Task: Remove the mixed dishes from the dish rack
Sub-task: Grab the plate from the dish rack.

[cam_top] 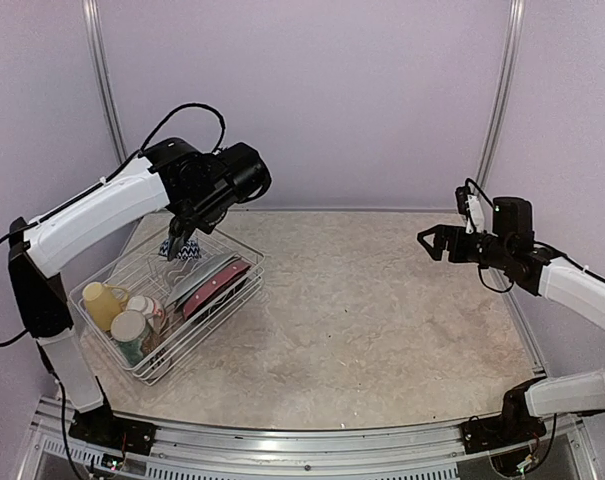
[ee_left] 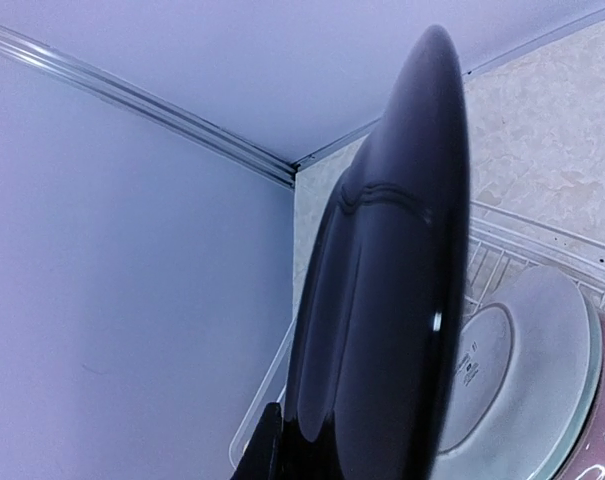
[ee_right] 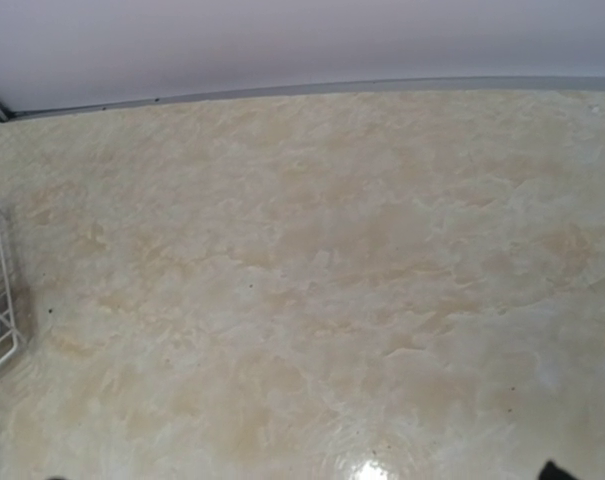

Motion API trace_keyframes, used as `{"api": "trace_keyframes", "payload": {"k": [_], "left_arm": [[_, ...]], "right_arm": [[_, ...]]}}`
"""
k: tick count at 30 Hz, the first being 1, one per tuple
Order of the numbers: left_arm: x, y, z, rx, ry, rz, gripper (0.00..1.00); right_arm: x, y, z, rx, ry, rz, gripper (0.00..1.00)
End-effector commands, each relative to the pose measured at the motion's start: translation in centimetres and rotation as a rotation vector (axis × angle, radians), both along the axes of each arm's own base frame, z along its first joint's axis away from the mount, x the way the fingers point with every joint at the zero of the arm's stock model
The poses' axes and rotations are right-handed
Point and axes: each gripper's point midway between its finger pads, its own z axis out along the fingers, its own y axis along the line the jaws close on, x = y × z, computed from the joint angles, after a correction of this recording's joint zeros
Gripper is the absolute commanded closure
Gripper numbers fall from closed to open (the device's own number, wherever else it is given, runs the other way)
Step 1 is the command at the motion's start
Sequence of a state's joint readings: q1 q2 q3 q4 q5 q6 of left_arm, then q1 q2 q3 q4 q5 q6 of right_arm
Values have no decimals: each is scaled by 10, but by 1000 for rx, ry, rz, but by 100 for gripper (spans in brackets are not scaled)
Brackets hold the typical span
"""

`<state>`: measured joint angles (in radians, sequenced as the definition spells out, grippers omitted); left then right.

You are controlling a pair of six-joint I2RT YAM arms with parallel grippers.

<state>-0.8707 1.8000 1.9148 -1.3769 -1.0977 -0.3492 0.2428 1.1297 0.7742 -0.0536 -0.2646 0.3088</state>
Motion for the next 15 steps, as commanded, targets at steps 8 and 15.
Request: {"api": "trace_keyframes", "payload": {"k": [8, 15], "left_arm": [[-22, -12, 98, -563, -117, -273, 100], [-41, -46, 105, -1078, 9, -493, 100]], "right_arm": [[3, 17, 9, 8, -10, 24, 0], [-2, 60, 11, 83, 10, 152, 0]]}}
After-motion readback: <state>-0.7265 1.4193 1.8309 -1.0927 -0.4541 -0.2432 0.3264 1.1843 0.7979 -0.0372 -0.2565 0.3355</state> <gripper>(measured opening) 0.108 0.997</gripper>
